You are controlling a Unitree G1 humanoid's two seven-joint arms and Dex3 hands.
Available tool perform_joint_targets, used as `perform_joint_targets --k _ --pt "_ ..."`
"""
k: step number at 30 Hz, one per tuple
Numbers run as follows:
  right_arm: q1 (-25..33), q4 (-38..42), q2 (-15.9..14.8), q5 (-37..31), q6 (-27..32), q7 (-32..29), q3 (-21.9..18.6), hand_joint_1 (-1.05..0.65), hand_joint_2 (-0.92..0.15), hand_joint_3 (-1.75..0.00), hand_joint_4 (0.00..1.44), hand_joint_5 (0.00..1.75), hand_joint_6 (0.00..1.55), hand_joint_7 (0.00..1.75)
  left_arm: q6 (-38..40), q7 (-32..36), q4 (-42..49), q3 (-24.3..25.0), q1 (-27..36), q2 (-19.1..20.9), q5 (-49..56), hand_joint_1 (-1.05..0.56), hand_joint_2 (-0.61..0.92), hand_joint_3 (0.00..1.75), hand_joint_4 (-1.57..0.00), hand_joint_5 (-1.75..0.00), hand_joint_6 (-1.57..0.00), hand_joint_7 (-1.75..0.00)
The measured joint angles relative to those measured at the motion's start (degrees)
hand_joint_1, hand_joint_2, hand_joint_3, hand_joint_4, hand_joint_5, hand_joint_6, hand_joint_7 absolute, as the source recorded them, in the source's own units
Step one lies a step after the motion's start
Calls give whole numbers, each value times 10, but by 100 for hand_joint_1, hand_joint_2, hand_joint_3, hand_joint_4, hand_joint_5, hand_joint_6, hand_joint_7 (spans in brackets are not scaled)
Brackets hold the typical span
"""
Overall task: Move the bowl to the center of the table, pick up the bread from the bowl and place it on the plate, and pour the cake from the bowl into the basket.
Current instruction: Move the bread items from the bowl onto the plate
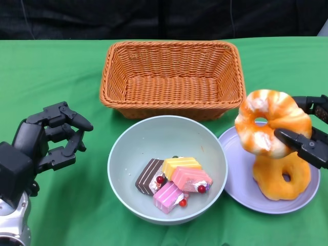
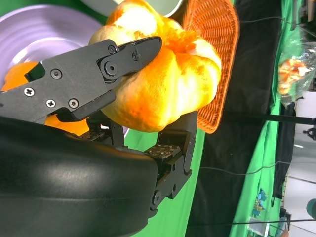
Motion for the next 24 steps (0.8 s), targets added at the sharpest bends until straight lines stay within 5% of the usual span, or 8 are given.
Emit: perform_joint_targets --k 17,24 --pt "12 53 -4 -28 -8 0 20 -20 -92 -22 59 156 55 119 1 -3 0 0 0 0 -3 2 69 91 -76 -156 -79 -118" --pt "12 86 -14 -54 -6 15 57 -19 -92 -20 56 153 55 114 1 -2 0 0 0 0 0 2 69 91 -77 -156 -80 -118"
